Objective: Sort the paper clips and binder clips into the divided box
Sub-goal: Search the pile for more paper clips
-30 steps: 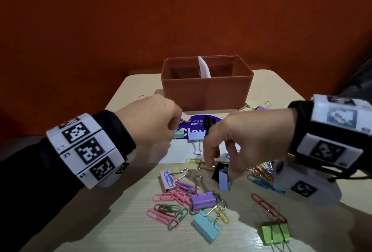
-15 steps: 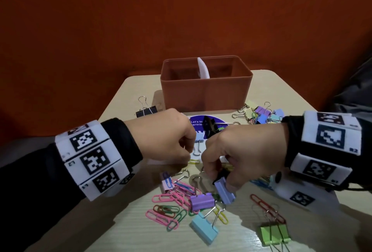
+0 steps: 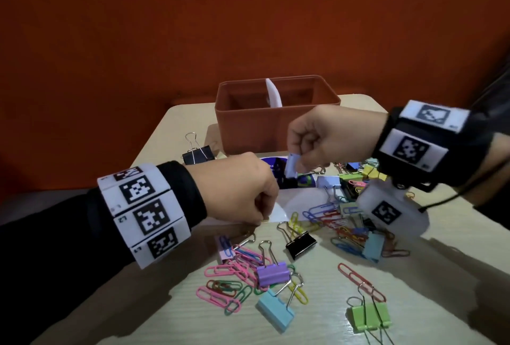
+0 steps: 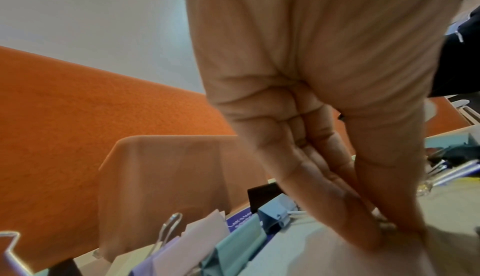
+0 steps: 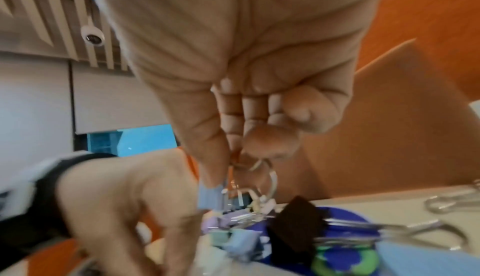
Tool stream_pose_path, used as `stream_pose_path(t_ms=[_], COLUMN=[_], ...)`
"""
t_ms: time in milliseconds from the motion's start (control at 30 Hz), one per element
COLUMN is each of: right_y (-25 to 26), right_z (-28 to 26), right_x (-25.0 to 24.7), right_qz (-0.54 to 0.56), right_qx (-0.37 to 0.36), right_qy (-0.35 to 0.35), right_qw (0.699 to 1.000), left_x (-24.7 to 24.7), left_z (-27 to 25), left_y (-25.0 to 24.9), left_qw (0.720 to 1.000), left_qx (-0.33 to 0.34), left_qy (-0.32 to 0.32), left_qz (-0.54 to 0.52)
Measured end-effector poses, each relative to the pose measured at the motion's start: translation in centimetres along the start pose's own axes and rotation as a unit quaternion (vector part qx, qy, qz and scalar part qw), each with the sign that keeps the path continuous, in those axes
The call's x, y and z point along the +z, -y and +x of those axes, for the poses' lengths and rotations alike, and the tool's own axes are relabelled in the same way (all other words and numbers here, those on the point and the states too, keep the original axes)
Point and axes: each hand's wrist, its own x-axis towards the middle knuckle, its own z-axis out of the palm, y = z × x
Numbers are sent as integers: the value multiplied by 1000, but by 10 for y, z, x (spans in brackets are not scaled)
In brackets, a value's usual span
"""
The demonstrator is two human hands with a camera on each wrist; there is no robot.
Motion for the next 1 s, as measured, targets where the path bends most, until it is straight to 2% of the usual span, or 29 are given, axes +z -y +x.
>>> stream_pose_path(t_ms=[100, 200, 367, 533, 733, 1000], right_y=[-9, -10, 7, 20, 33, 33], right_z=[11, 8, -15, -22, -20, -16], right_x=[6, 9, 15, 33, 37, 44], right_qz=[-23, -66, -137, -183, -250, -245], right_qx=[29, 27, -33, -56, -88, -68], right_qy=[-52, -66, 42, 149, 162, 174], right_qw=[998, 995, 989, 970, 951, 951], left_x=[1, 2, 4, 3, 1, 1], left_z=[-1, -1, 3, 4, 1, 8], left_y=[-3, -5, -6, -4, 1, 2], left_qw=[1000, 1000, 999, 1000, 999, 996], left_qx=[-1, -20, -24, -15, -17, -41], left_qy=[-5, 4, 18, 3, -7, 74], left_qz=[7, 4, 16, 13, 30, -4])
